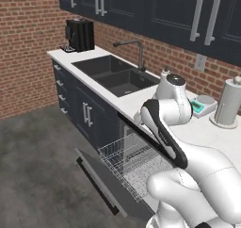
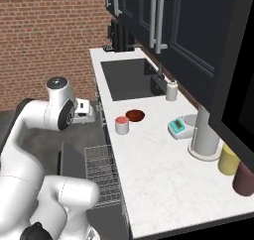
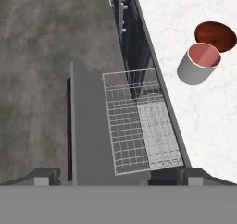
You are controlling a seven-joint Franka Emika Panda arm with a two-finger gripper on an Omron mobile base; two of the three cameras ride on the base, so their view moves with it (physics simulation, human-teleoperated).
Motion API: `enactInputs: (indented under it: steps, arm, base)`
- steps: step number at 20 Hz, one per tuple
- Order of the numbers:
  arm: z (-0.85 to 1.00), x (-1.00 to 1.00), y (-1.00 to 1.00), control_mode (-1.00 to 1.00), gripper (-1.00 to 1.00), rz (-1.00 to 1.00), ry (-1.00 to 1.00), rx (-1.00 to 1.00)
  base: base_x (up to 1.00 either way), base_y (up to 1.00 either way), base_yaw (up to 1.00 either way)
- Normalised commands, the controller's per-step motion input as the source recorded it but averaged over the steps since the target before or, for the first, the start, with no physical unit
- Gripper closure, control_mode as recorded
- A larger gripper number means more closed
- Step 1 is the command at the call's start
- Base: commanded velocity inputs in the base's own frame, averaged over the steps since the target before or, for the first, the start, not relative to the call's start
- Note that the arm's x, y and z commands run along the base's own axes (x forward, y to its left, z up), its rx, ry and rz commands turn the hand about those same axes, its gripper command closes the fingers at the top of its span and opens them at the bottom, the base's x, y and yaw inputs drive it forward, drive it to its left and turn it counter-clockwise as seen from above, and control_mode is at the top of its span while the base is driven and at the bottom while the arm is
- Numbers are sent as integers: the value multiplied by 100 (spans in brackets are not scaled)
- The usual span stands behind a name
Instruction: Pick up the cup and bowl from the counter, place them in the dishwasher, and close the dishwasher door.
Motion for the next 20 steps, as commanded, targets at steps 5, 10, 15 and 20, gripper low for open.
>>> enactInputs:
  steps: [5,10,15,20]
  arm:
    - [-1,34,-17,-100,-100,-6,0,0]
    - [-7,65,-8,-100,-100,-9,0,0]
    - [-22,74,-1,-100,-100,-9,7,0]
    - [-21,57,-22,-100,-100,0,25,0]
  base:
    - [0,0,0]
    - [0,0,0]
    - [0,0,0]
    - [0,0,0]
